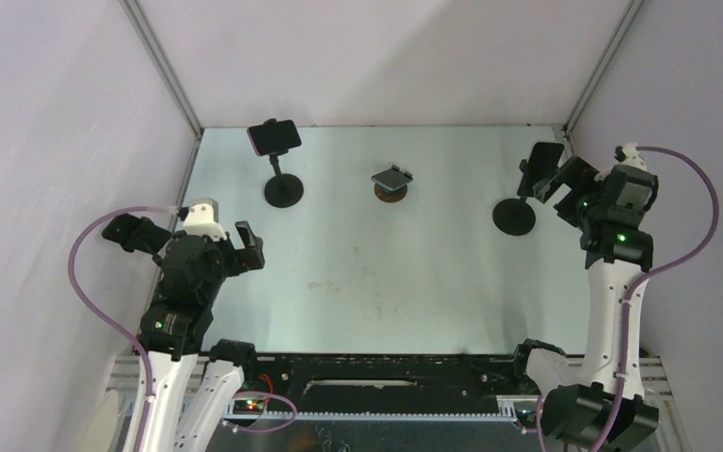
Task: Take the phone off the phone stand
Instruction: Pick up the phone stand with the phone at the center of the board, then place the phone stand with the phone at the center of the board, then pick up the phone stand with the phone at the center of the board.
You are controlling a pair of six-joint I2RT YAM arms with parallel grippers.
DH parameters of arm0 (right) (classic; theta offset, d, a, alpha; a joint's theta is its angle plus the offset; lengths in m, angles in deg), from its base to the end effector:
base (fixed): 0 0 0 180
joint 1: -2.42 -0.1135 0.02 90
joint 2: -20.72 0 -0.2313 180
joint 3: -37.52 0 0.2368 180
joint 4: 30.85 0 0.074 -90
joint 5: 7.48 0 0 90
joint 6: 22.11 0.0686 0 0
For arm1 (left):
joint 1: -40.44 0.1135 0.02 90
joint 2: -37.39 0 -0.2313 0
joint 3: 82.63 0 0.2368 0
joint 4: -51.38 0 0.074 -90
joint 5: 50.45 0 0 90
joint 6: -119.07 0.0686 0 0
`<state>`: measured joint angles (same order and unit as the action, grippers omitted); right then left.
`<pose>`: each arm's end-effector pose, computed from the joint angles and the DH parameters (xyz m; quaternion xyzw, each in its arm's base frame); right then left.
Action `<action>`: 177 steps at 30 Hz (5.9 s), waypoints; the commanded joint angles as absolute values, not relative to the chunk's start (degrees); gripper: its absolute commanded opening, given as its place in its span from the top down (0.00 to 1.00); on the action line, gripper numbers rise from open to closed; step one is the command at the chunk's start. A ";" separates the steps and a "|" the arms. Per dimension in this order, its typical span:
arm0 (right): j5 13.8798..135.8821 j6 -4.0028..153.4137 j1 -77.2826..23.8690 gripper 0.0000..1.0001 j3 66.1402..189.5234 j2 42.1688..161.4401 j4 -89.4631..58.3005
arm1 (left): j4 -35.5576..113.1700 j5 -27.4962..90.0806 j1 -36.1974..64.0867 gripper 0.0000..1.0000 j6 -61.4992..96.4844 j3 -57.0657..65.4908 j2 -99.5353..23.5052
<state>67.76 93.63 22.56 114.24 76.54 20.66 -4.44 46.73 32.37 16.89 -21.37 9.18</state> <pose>0.2239 -0.0635 0.3179 0.2772 0.8181 0.1354 0.4852 0.1454 -0.0120 0.2970 -0.0644 0.8294 -0.0458 0.5531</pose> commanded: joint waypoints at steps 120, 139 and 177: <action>77.30 62.58 -62.38 0.03 111.85 90.36 -3.47 | -2.89 46.19 32.70 0.02 16.51 -21.47 8.15; 62.76 66.41 -52.97 0.00 114.89 84.74 -3.31 | -3.06 47.02 32.67 0.02 16.42 -21.64 8.76; 42.23 51.31 -43.31 0.01 125.51 98.23 -0.59 | -3.11 47.43 32.71 0.02 16.33 -21.56 7.81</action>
